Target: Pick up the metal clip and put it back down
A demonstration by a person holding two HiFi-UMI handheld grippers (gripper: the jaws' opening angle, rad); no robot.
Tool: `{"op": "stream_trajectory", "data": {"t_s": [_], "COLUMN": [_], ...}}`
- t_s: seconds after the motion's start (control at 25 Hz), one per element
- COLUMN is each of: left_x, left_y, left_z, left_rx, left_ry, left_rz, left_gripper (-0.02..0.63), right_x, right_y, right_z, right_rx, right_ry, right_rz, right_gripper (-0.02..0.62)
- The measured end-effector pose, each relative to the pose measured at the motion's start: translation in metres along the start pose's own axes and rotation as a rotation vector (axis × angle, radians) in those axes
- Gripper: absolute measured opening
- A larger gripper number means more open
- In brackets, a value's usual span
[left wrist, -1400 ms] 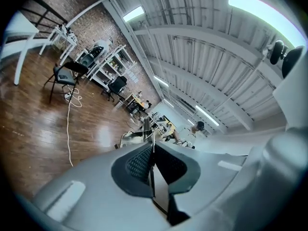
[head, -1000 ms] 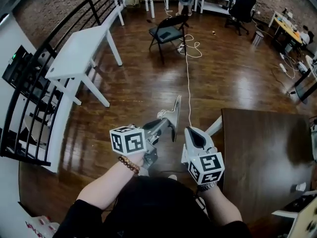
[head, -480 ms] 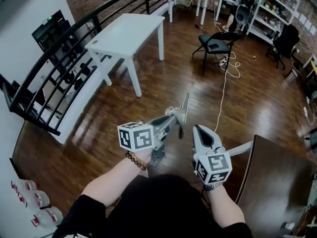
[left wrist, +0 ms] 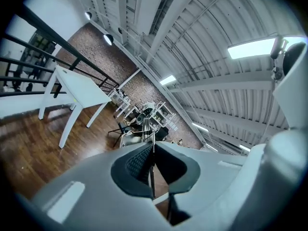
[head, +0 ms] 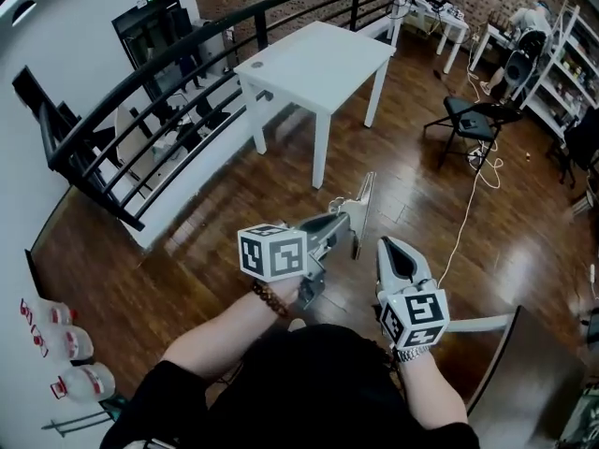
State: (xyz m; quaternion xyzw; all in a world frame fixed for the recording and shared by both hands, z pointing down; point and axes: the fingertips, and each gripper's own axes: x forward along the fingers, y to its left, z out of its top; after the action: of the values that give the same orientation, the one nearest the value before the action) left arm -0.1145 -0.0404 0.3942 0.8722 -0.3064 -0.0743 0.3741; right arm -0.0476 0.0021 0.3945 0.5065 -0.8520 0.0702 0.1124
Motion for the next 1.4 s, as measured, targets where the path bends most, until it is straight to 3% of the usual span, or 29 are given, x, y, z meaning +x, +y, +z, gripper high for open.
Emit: {"op": "stream_trajectory", "data": {"t_s": [0.4,0.64,1.16,1.4], "left_x": [-0.043,-0.040,0.076,0.108], "left_y": [0.060,0.093,0.121,0.132], "left_z": [0.035,0.056,0.124,0.138], "left_rx": [-0.056,-0.061,-0.021,-0.025], "left_ry": [-0.094,-0.123,-0.168,-0.170], "left_rz": [0.090,0.152,0.252,0.290], "left_gripper": [0.025,0.025,0.025,0.025], "right_x": [0.066,0.107,0.190,0.216], "right_y": [0.039,0.039,-0.075,-0.108], "right_z": [0.012,0.013,0.047,0.053], "right_rx": [-0.041,-0.031,-0.008,0.007], "right_ry": [0.032,0.033,-0.010,-0.007], "right_rz": [0.114,0.180,0.284,0.316], "right_gripper": [-0.009,-0.009,-0.009,-0.009]}}
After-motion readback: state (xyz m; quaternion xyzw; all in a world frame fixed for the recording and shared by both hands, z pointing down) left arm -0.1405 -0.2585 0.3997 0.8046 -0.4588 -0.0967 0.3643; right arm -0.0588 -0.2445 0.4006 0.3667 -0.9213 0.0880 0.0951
